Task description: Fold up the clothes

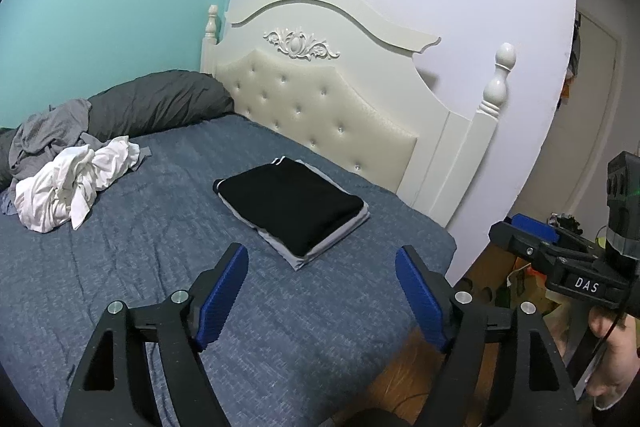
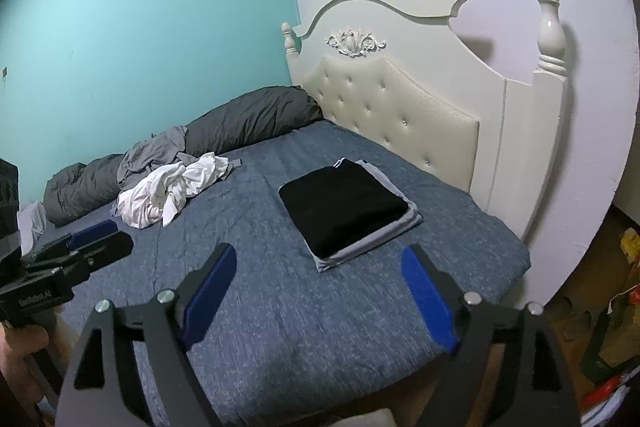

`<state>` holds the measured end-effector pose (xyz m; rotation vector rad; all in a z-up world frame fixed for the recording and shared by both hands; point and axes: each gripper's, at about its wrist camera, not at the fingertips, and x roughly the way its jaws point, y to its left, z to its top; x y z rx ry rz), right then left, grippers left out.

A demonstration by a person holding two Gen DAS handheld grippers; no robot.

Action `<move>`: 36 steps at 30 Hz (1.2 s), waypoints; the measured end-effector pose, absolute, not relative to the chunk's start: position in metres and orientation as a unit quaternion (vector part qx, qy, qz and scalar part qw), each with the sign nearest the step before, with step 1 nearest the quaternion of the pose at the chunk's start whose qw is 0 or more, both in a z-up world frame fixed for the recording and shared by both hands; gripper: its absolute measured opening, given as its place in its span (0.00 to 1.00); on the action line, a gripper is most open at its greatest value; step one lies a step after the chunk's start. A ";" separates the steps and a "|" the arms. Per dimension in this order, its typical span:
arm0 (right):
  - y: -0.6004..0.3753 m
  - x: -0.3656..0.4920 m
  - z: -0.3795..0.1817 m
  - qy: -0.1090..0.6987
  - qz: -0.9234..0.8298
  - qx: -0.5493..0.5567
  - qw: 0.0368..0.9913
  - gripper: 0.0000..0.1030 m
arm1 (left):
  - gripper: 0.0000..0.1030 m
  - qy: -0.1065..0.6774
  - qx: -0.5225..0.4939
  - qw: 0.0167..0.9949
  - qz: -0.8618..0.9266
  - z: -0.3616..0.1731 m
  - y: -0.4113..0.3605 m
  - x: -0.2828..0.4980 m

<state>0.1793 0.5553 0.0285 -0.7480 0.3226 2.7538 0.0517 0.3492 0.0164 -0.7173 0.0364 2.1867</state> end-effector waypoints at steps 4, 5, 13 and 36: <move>0.547 0.189 0.024 0.110 0.951 -0.253 0.138 0.90 | 0.83 0.014 -0.280 0.406 0.870 0.016 0.342 0.059; 0.545 0.192 0.023 0.110 0.951 -0.252 0.139 0.91 | 0.85 0.013 -0.279 0.406 0.870 0.016 0.340 0.061; 0.533 0.206 0.019 0.110 0.954 -0.243 0.139 0.96 | 0.98 0.010 -0.271 0.392 0.879 0.012 0.329 0.073; 0.521 0.224 0.009 0.110 0.953 -0.236 0.154 0.98 | 1.00 0.023 -0.257 0.361 0.896 0.006 0.318 0.091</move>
